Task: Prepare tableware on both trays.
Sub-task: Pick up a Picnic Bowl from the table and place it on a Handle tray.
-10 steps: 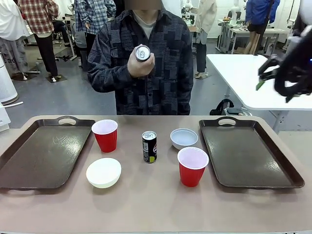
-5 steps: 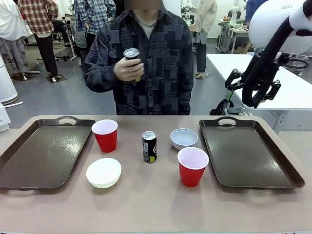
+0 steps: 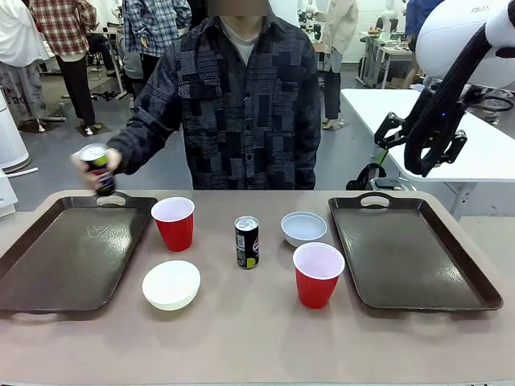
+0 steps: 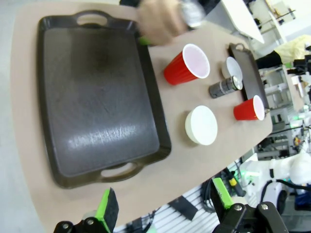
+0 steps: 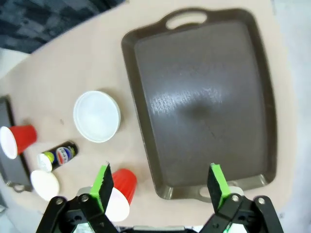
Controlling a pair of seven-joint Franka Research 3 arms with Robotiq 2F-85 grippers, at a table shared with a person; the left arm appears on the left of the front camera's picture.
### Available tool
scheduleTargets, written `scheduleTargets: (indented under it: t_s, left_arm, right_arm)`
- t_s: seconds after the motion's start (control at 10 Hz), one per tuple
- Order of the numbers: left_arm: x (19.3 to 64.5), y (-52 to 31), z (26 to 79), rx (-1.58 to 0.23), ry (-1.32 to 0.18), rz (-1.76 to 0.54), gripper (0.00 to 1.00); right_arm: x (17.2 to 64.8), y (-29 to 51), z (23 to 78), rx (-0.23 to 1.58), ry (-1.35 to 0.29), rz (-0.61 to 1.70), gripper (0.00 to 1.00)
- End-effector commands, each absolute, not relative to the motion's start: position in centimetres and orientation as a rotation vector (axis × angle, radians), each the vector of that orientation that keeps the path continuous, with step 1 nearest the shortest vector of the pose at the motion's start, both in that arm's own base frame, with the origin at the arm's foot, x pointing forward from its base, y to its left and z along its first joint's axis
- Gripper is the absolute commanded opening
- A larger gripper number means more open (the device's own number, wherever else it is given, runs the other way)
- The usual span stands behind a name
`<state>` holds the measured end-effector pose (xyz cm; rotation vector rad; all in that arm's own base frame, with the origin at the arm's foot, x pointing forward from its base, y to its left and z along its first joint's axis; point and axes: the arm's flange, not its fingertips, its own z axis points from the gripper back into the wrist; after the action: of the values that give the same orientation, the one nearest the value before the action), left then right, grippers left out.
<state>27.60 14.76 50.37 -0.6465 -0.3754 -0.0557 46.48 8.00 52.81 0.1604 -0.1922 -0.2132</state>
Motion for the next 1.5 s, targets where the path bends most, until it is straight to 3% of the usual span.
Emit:
scheduleTargets:
  t_s: [0.0, 0.4, 0.9, 1.0, 1.4]
  left_arm:
    - [27.5, 14.8, 50.5, -0.659, -0.378, -0.049, 1.0]
    - [27.5, 14.8, 50.5, -0.659, -0.378, -0.049, 1.0]
    - [27.5, 14.8, 50.5, -0.659, -0.378, -0.049, 1.0]
    - [27.5, 14.8, 50.5, -0.659, -0.378, -0.049, 1.0]
    - [27.5, 14.8, 50.5, -0.659, -0.378, -0.049, 1.0]
  right_arm:
    - [48.4, 12.2, 50.9, 0.085, -0.24, -0.066, 1.0]
    - [51.9, 20.1, 43.9, 0.005, -0.191, 0.112, 1.0]
    - [52.2, 22.5, 37.2, -0.042, -0.106, 0.195, 1.0]
    - [52.2, 23.0, 36.6, -0.04, -0.093, 0.209, 0.96]
    - [52.3, 23.5, 35.1, -0.028, -0.044, 0.212, 0.56]
